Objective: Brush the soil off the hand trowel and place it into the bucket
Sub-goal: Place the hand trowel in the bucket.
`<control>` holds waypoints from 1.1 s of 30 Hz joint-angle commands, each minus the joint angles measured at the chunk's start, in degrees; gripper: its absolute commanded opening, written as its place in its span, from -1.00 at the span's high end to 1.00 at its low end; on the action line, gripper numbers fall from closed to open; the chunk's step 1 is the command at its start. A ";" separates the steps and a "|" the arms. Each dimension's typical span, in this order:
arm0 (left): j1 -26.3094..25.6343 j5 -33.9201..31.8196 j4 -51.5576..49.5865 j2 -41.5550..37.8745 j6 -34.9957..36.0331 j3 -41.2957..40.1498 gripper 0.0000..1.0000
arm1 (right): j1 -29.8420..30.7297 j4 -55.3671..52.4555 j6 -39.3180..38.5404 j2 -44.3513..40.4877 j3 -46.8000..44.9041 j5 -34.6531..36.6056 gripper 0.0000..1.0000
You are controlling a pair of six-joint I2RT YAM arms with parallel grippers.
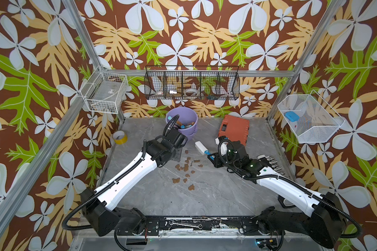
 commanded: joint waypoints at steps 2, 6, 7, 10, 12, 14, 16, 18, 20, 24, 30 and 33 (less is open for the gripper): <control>1.78 -3.66 0.26 7.10 2.65 9.37 1.00 | 0.02 2.55 1.56 -1.55 -1.26 1.15 1.00; 3.43 -5.88 -2.89 16.99 3.95 21.24 1.00 | -0.22 1.02 0.72 -2.22 -1.27 0.41 1.00; 3.69 -6.07 -3.84 19.31 4.23 24.42 1.00 | -0.24 0.88 0.58 -2.42 -1.21 0.37 1.00; 4.24 -5.99 -6.21 26.25 5.27 33.22 1.00 | -0.41 0.79 0.51 -2.81 -1.69 -0.30 1.00; 4.58 -5.05 -7.12 29.94 5.71 37.80 1.00 | -0.48 0.83 0.70 -3.45 -2.19 -0.14 1.00; 5.19 -3.72 -7.13 32.71 5.81 40.31 1.00 | -0.67 1.05 1.09 -4.32 -2.72 -0.01 1.00; 6.29 -2.29 -6.90 34.58 5.38 41.64 1.00 | -0.83 1.14 1.25 -4.99 -3.16 0.26 1.00; 7.52 -0.97 -5.91 35.74 4.87 42.11 1.00 | -0.94 1.13 1.50 -5.46 -3.53 0.45 1.00; 8.47 0.50 -4.97 36.52 4.42 42.78 1.00 | -1.11 1.18 1.63 -5.73 -3.73 0.57 1.00; 8.93 2.72 -3.66 37.87 3.90 45.11 0.26 | -1.21 0.88 1.79 -5.97 -4.10 1.37 1.00; 8.93 3.32 -3.35 37.41 3.71 47.32 -0.21 | -1.47 0.95 2.37 -7.10 -5.50 5.42 1.00; 8.53 3.06 -2.75 32.48 2.55 44.55 -0.20 | -1.47 0.72 2.27 -7.76 -6.83 9.70 1.00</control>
